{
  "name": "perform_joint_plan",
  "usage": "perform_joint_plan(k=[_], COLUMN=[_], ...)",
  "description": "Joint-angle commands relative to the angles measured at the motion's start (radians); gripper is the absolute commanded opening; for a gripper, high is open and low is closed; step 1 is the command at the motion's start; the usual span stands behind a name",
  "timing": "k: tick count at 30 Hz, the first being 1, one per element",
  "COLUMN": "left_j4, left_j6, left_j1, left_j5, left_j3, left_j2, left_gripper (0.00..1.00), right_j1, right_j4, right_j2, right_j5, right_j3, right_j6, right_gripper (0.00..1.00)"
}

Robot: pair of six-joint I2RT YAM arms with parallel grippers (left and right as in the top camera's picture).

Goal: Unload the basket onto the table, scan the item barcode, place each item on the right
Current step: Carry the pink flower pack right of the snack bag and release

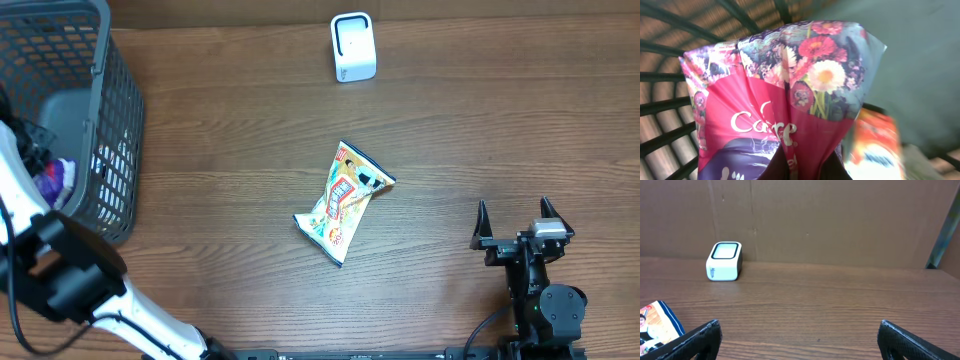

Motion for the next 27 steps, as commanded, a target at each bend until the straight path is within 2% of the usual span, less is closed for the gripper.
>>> perform_joint_plan(k=[1, 3, 6, 10, 14, 16, 19, 22, 24, 27], left_j4=[0.011, 0.021, 0.062, 0.078, 0.027, 0.002, 0.0, 0.005, 0.021, 0.087], left_j6=[-0.018, -0.018, -0.016, -0.005, -0.005, -0.005, -0.006, -0.023, -0.051, -0.089], left_j1=[0.005, 0.005, -0.009, -0.108, -0.353, -0.552, -0.75, -0.923, -1.074, -1.227], left_j5=[0.03, 0.068, 0.228, 0.341, 0.419, 0.407, 0.373, 0.368, 0.369, 0.371], left_j3=[0.04, 0.04, 0.04, 0.04, 0.039, 0.031, -0.017, -0.09, -0.17, -0.221], left_j2=[-0.182, -0.233, -0.38, -0.539, -0.616, -0.608, -0.579, -0.521, -0.434, -0.292], left_gripper=[0.04, 0.04, 0.04, 0.04, 0.04, 0.04, 0.04, 0.04, 0.04, 0.04], right_j1=[-0.001, -0.001, -0.001, -0.001, -0.001, -0.001, -0.001, -0.001, -0.001, -0.001], right_j4=[0.006, 0.006, 0.006, 0.006, 0.006, 0.006, 0.006, 0.006, 0.006, 0.006], right_j2=[-0.008, -0.008, -0.008, -0.008, -0.008, -0.008, -0.008, -0.008, -0.008, -0.008], right_j5=[-0.002, -0.002, -0.002, -0.002, -0.002, -0.002, -0.002, -0.002, -0.002, -0.002], right_j3=[-0.01, -0.01, -0.01, -0.01, -0.01, -0.01, -0.01, -0.01, -0.01, -0.01], right_j6=[0.0, 0.0, 0.0, 0.0, 0.0, 0.0, 0.0, 0.0, 0.0, 0.0], right_gripper=[1.0, 1.0, 1.0, 1.0, 1.0, 1.0, 1.0, 1.0, 1.0, 1.0])
